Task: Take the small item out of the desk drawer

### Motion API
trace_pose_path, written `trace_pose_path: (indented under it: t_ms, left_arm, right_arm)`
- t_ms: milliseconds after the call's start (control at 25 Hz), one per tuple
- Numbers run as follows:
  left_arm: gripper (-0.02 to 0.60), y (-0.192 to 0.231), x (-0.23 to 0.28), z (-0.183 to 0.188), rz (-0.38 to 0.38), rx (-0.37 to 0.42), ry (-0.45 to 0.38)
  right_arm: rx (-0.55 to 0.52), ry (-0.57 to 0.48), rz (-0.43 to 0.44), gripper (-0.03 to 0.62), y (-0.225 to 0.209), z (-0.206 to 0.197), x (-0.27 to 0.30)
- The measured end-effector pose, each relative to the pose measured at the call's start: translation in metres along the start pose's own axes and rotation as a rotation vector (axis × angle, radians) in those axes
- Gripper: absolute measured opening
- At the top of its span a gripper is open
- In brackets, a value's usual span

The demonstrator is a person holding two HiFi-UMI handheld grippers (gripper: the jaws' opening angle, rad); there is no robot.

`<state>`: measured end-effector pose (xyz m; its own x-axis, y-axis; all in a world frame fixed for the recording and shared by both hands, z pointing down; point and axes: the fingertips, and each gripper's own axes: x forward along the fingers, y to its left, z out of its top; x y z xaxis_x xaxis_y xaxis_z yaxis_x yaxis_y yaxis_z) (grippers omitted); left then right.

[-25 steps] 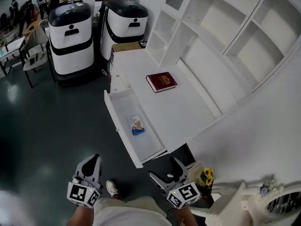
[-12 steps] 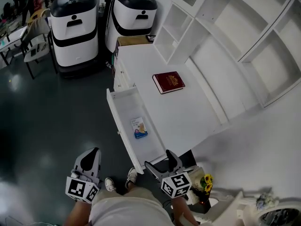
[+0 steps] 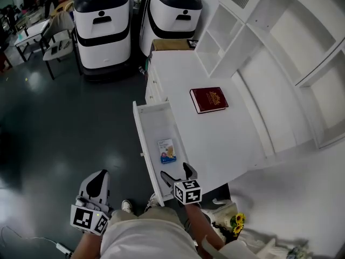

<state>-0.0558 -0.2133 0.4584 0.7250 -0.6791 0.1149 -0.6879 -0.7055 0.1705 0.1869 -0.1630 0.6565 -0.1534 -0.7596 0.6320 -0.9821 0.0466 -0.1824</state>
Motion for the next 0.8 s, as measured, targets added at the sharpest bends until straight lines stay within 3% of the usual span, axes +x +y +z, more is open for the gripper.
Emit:
trace_pose_path:
  t_ms: [320, 800]
  left_arm:
    - [0.017, 0.018, -0.017, -0.019, 0.167, 0.002, 0.094]
    - [0.017, 0.013, -0.039, -0.044, 0.291, -0.012, 0.168]
  right_arm:
    - [0.014, 0.129, 0.001, 0.459, -0.035, -0.029, 0.086]
    - [-0.007, 0.249, -0.065, 0.460, -0.082, -0.063, 0.161]
